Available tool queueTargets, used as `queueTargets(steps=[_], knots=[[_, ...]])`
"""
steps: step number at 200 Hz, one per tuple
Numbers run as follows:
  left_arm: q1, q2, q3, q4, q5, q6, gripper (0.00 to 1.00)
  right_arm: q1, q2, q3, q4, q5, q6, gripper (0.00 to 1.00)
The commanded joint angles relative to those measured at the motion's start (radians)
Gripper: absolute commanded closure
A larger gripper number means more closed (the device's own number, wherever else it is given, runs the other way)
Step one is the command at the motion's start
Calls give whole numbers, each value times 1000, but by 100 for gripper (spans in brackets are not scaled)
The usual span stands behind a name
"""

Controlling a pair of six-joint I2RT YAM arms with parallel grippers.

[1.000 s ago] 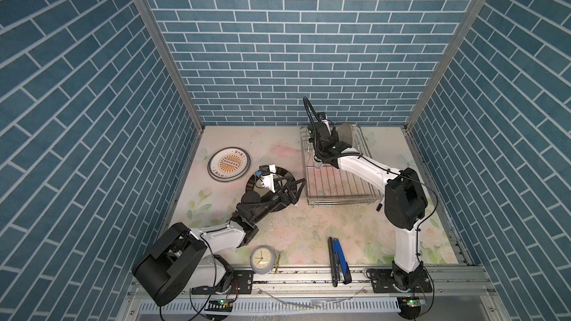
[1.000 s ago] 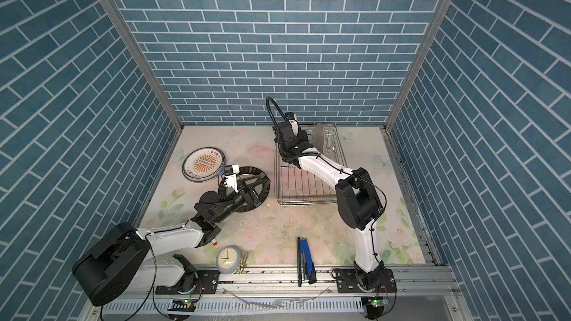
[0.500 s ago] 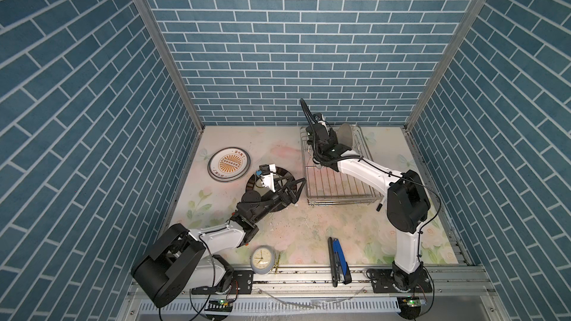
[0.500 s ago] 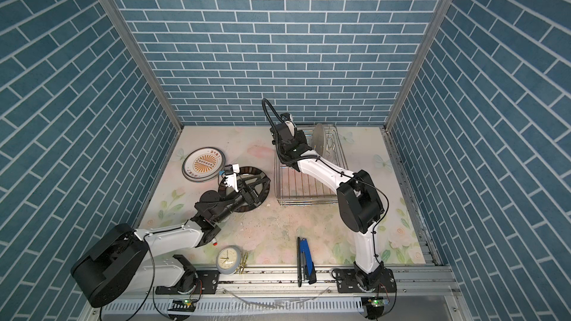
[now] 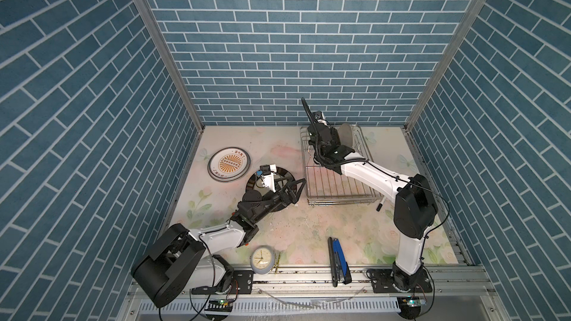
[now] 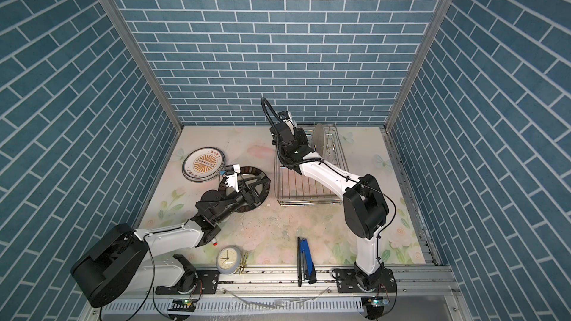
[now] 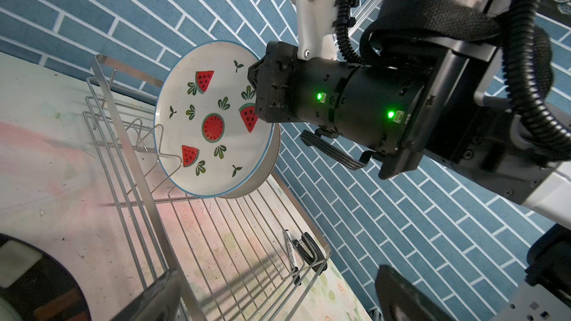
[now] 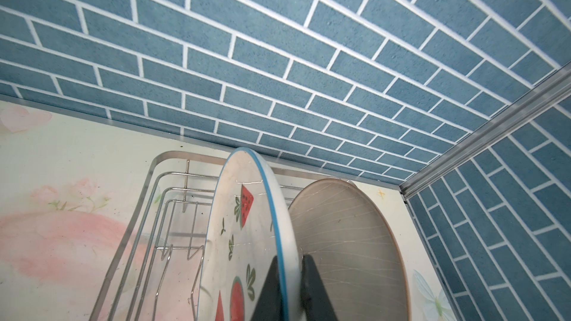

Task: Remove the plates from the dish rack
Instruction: 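Lift the watermelon-print plate out of the rack toward the left gripper with the right gripper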

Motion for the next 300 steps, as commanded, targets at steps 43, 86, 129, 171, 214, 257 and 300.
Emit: queueTargets(steps=[43,86,129,171,214,257,300], knots=[[-5,5,24,23,2,10,0,12,-135,-47,100,102,-106,100],[-6,6,22,24,0,5,0,18,-183,-84,110,96,-115,100],[-5,19,27,32,5,1,0,23,-257,-152,136,64,-107,100],[-5,9,22,-15,-23,-5,0,7,-318,-163,10,-56,-2,100],[-6,-87,24,-190,-114,32,0,-37,-417,-248,-18,-241,108,100],[-10,-109,7,-167,-99,25,0,-113,-551,-357,-17,-422,196,100],[-11,-80,-1,-102,-68,3,0,-214,-664,-465,11,-682,308,100]])
